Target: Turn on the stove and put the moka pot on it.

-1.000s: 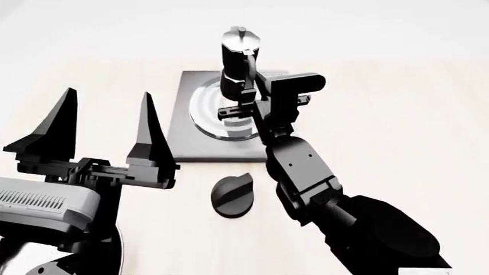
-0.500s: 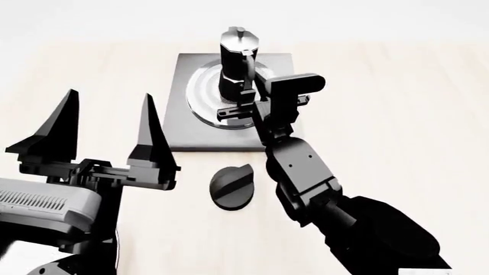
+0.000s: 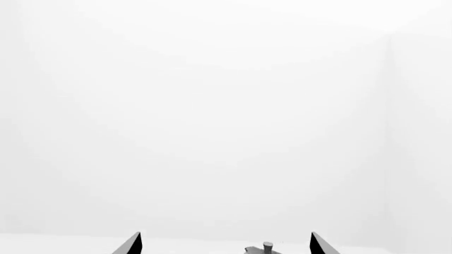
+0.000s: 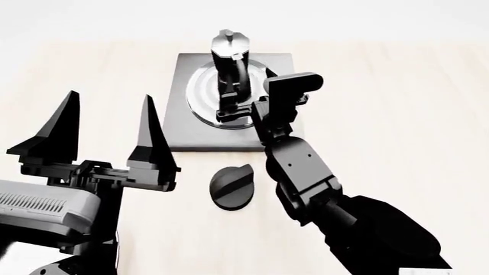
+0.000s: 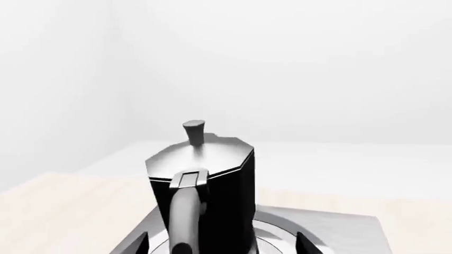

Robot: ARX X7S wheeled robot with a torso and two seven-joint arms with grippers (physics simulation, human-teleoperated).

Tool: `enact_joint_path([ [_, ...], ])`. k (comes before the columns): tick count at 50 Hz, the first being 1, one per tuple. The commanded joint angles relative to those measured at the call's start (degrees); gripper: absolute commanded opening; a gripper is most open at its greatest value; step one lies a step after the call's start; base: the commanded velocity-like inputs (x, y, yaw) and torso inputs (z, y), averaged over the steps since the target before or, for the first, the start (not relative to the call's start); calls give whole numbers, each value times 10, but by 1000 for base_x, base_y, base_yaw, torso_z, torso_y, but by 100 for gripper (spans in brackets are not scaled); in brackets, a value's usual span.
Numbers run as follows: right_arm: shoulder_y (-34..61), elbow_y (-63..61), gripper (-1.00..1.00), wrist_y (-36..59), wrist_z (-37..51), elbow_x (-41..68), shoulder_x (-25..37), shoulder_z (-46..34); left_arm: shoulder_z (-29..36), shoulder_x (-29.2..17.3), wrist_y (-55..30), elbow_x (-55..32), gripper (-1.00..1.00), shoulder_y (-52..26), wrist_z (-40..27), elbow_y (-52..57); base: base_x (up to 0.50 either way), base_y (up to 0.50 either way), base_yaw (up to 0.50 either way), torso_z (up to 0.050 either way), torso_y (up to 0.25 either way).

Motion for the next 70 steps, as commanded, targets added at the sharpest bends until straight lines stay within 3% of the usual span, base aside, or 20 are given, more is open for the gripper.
enact_joint_path([
  [1, 3, -2, 100, 13, -3, 0, -1, 1, 0, -1, 3, -2, 100, 1, -1, -1, 0, 0, 0, 0, 0],
  [28, 35, 1, 100, -9, -22, 9, -1, 2, -7, -5, 1, -4, 100, -2, -9, -4, 0, 0, 0, 0, 0],
  [43, 114, -23, 100, -32, -48, 35, -1, 3, -15, -18, -58, 1, 100, -74, -35, 19, 0, 0, 0, 0, 0],
  [46, 136, -28, 100, -36, -20, 21, 0, -3, -14, -21, -77, 15, 100, -106, -42, 24, 0, 0, 0, 0, 0],
  [51, 179, -122, 100, -42, 112, -42, 52, -37, -10, -23, -105, 35, 100, -160, -50, 41, 0, 0, 0, 0, 0],
  [59, 292, -351, 100, 18, 322, -129, 185, -74, -15, -40, -150, 43, 100, -246, -51, 88, 0, 0, 0, 0, 0],
  [70, 407, -619, 100, 101, 483, -215, 327, -93, -46, -54, -177, 19, 100, -279, -66, 137, 0, 0, 0, 0, 0],
])
